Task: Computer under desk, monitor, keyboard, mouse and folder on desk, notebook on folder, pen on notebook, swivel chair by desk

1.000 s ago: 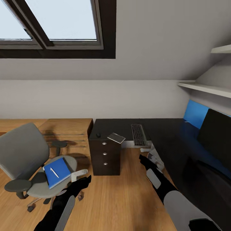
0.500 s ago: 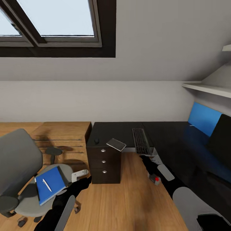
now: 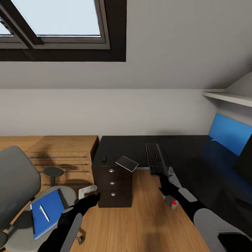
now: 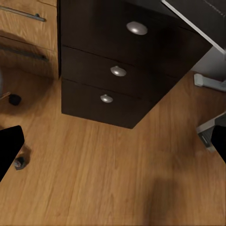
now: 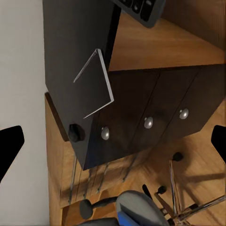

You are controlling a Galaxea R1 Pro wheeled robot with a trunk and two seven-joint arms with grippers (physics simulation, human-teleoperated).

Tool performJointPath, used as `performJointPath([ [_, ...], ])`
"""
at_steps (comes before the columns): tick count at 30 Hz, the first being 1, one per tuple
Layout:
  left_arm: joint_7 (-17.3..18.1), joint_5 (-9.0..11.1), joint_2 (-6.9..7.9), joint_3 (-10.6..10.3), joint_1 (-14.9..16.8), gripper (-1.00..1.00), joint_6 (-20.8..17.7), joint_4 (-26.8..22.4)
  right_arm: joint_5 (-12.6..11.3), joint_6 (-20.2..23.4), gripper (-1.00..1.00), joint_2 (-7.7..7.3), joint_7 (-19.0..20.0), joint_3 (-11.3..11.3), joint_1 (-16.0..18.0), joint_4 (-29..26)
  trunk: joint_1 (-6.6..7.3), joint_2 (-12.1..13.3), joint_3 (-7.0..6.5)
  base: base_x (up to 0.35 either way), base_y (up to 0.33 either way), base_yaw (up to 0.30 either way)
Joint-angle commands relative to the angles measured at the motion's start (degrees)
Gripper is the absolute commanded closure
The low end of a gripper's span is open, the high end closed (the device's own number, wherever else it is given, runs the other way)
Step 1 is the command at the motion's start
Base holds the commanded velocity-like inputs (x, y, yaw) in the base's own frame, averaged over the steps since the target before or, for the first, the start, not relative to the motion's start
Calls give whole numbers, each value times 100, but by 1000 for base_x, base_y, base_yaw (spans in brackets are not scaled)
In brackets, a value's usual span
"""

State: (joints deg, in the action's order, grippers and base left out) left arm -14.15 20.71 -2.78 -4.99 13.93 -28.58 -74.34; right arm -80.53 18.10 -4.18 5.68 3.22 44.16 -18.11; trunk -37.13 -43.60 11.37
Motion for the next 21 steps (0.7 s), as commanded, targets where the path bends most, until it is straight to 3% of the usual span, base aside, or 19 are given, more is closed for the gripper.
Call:
performJointPath([
  [1, -53, 61, 0, -17, 4, -100, -21, -33, -30, -55, -100, -3, 19, 34, 5, 18, -2, -7, 9, 33, 0, 0],
  [6, -53, 69, -3, -85, 4, -100, -30, -293, -31, -286, -100, 9, 46, 32, 5, 33, -2, -7, 9, 15, 0, 0],
  [21, -47, 96, -4, -140, 4, -100, -45, -469, -35, -644, -100, 22, 228, 20, 5, 18, -331, -609, 278, 1, 0, 0],
])
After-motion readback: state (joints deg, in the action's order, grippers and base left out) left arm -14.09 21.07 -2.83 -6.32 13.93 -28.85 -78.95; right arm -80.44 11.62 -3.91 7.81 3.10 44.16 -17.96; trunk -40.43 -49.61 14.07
